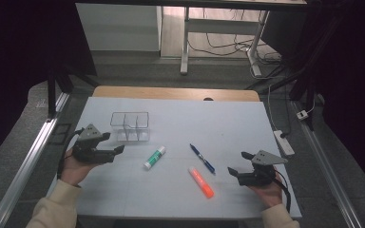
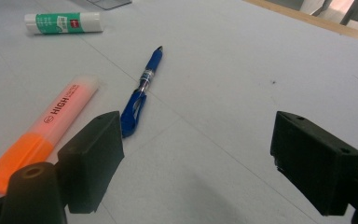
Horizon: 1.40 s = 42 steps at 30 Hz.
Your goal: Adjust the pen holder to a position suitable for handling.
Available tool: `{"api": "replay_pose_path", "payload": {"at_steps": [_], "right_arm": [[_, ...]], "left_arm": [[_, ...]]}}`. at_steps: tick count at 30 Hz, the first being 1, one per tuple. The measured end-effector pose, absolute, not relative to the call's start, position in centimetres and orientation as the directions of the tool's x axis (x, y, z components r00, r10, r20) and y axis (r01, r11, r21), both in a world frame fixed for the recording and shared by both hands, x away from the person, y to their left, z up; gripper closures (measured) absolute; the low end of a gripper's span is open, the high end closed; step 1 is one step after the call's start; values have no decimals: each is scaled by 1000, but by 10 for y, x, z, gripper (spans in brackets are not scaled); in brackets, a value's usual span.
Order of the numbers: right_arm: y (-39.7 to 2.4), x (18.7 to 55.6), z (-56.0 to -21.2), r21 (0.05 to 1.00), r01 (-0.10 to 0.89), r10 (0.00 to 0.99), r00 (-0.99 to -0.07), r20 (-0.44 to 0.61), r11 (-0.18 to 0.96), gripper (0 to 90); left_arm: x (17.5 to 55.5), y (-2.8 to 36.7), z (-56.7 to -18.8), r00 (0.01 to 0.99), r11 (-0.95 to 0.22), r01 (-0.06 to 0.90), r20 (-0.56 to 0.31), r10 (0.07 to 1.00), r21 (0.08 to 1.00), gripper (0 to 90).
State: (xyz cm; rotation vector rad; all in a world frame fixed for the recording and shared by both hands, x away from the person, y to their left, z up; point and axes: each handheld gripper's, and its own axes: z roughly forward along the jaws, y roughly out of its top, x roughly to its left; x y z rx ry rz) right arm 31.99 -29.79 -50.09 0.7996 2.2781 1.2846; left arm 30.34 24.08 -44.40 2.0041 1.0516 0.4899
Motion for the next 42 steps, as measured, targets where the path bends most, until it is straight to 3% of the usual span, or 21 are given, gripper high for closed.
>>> {"api": "replay_pose_path", "payload": {"at_steps": [16,29,36,42], "right_arm": [[-298,320,-501,862,284,653,-754,-70,420,171],[-297,321,-504,859,286,656,-751,-74,425,188],[-298,321,-504,862,285,658,-750,-72,419,194],[-298,322,-505,856,289,654,-753,-73,429,194]], "left_arm": [[345,265,-421,503,-277,530,-34,864,802,277],[362,279,-434,439,-281,571,3,898,771,325],[368,293,-450,381,-255,609,5,925,751,383],[377,300,-469,357,-241,654,-12,934,717,497]]}}
